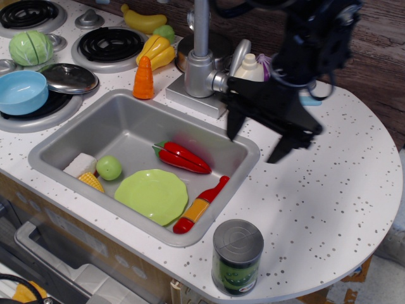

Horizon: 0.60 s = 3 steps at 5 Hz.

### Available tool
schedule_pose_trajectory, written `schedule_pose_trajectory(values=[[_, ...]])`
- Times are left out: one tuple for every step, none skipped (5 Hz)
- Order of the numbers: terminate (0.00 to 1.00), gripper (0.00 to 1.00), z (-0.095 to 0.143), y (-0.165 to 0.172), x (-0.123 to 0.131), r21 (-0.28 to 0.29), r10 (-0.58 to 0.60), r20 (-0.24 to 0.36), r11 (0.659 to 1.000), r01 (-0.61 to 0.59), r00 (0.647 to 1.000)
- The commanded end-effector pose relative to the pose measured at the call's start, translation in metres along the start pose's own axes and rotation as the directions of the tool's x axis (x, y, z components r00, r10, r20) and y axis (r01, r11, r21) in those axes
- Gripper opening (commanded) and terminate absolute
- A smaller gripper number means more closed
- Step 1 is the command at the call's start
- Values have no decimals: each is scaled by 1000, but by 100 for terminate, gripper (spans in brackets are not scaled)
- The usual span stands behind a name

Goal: Put carrot on plate

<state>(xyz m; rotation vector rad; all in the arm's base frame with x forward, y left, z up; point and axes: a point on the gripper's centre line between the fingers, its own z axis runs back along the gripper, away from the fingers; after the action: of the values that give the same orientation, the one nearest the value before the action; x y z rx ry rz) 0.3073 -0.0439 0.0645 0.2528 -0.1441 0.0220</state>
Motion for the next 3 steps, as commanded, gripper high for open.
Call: schedule_pose_trajectory(values=[[0,100,8,72,24,49,0,144,999,-7,990],[0,100,5,106,42,62,11,160,998,-21,987],[0,100,-4,129,52,84,19,196,996,-36,980]])
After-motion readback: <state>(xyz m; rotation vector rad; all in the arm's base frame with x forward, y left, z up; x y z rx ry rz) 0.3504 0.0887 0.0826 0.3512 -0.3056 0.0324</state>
